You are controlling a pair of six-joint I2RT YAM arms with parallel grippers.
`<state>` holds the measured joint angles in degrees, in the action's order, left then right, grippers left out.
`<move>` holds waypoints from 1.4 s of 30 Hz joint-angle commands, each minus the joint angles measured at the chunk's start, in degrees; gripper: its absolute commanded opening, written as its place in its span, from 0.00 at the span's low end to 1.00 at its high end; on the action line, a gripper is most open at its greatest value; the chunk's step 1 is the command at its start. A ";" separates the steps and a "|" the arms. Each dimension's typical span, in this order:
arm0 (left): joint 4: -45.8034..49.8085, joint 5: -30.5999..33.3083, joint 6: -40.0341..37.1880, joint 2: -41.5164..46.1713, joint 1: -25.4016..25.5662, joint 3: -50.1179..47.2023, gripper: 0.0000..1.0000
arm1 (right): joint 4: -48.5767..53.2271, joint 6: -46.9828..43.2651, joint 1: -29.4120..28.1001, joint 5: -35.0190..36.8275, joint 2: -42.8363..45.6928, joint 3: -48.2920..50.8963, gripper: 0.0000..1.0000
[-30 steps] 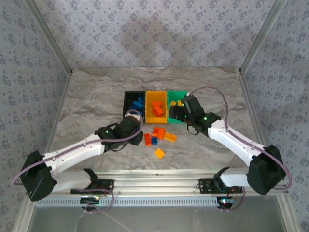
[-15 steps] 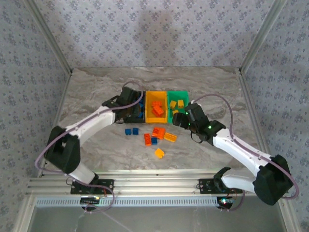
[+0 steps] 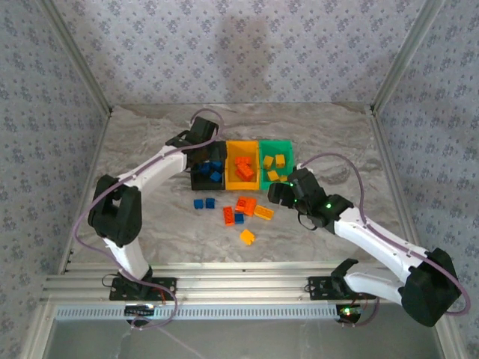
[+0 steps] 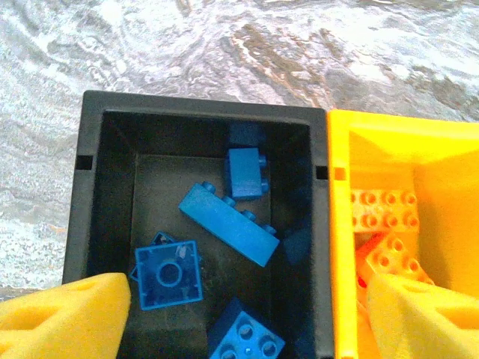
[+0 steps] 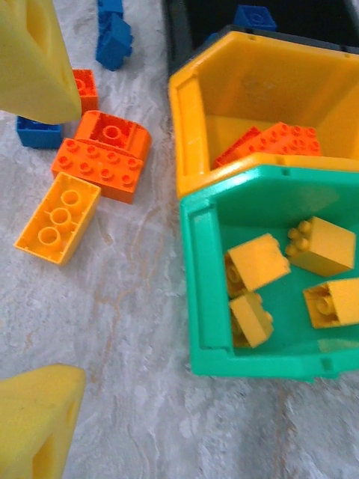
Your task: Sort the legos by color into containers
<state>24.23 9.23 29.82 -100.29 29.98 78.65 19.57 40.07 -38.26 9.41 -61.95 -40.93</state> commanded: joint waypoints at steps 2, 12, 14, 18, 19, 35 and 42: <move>-1.07 -3.67 1.02 10.45 2.48 -4.27 0.93 | 1.45 -1.75 -2.42 -2.53 -1.38 1.13 0.86; -0.50 -0.47 4.52 31.41 15.01 -23.61 0.99 | -3.38 -8.46 -11.39 -7.80 -12.91 -1.05 0.88; 0.91 1.18 6.79 36.46 15.94 -28.29 1.00 | -2.61 -10.16 -14.59 -7.58 -16.06 -2.93 0.88; 2.74 2.59 11.46 46.09 15.99 -37.97 0.99 | -1.59 -11.42 -18.41 -7.08 -21.44 -4.99 0.85; 3.44 3.47 12.29 48.54 16.04 -40.15 0.99 | -1.56 -11.33 -19.05 -6.91 -22.65 -5.25 0.83; 8.38 7.77 17.59 61.58 15.91 -50.26 1.00 | -0.16 -10.94 -24.62 -4.57 -29.48 -7.08 0.63; 7.77 8.03 17.39 60.74 15.90 -50.65 1.00 | -2.35 -10.79 -24.67 -4.87 -27.76 -6.22 0.39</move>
<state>31.92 15.94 46.63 -39.16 45.87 27.92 17.72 29.21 -62.83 4.05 -90.74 -47.40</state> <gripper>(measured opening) 0.997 0.400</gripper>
